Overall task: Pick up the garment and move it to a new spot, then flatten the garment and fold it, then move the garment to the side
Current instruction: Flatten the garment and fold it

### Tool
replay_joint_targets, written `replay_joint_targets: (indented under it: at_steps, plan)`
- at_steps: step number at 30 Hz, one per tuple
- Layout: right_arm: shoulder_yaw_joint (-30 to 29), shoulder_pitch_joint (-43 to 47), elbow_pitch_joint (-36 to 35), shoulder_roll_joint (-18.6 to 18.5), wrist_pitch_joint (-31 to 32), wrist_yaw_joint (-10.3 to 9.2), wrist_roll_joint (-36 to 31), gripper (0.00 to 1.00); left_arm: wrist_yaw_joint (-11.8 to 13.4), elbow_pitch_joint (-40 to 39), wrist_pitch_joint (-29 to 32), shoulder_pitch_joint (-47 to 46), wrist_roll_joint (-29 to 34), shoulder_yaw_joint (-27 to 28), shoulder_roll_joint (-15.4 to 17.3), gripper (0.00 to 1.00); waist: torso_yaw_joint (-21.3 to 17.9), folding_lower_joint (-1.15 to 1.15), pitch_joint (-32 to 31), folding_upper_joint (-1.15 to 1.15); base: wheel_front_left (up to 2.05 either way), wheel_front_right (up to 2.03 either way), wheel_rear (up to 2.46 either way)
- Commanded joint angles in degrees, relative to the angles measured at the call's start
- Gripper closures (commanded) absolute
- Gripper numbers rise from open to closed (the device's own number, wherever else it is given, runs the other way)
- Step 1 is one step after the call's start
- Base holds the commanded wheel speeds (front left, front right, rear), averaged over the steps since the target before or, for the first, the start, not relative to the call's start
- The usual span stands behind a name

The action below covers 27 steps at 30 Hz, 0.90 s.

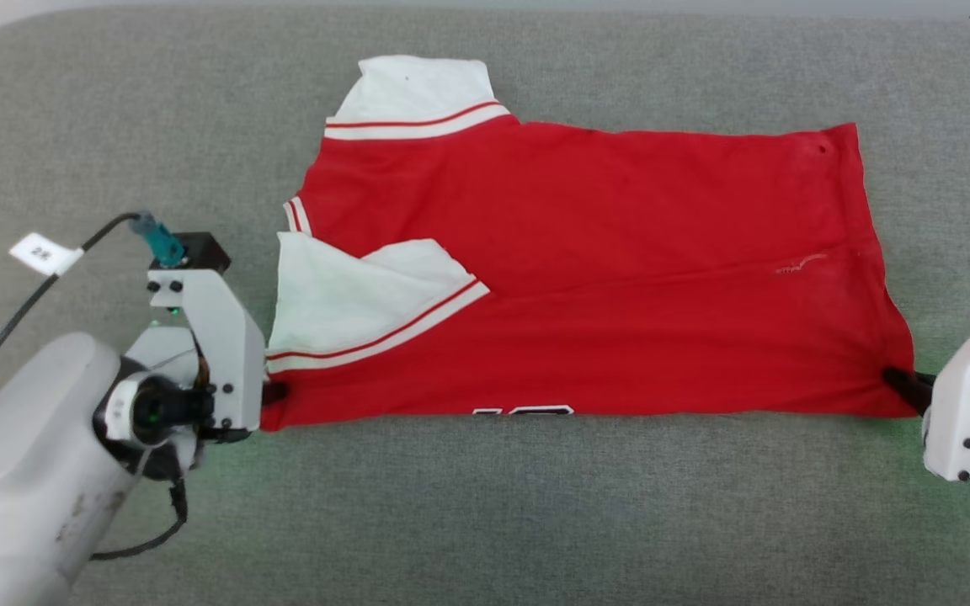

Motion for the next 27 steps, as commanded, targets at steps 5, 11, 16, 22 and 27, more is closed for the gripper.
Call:
replay_joint_targets:
  at_steps: [5, 11, 16, 22, 27]
  plan:
    - [-1.1, 3.1, -3.5, -2.0, 2.5, -0.13, 1.0, 1.0, 2.4, -4.7, 1.7, 2.6, 0.6, -0.2, 3.9, 1.0, 0.1, 0.0, -1.3, 0.0, 0.0, 0.0, 0.0]
    - [-3.0, 8.1, -10.4, -3.2, 6.8, -0.13, 1.5, 1.0, 6.1, -13.9, 3.6, 5.9, 1.0, -0.7, 7.5, 1.0, 0.5, 0.0, -2.1, 0.0, 0.0, 0.0, 0.0]
    - [-5.3, 13.0, -14.6, -2.2, 9.0, -0.13, 1.8, 1.0, 8.6, -20.1, 4.2, 9.5, 1.1, -1.6, 9.4, 1.0, 0.5, 0.0, -2.3, 0.0, 0.0, 0.0, 0.0]
    - [-4.7, 16.0, -15.2, -0.2, 7.9, -0.12, 0.4, 1.0, 9.8, -21.0, 3.7, 12.5, 1.0, -2.7, 9.2, 1.0, -0.2, 0.0, -2.3, 0.0, 0.0, 0.0, 0.0]
    - [-2.6, 15.2, -13.2, 0.8, 5.0, -0.12, 0.2, 0.28, 8.7, -18.9, 2.2, 13.1, 1.5, -3.2, 8.3, 0.38, -0.9, 0.0, -2.3, 0.0, 0.0, 0.0, 0.0]
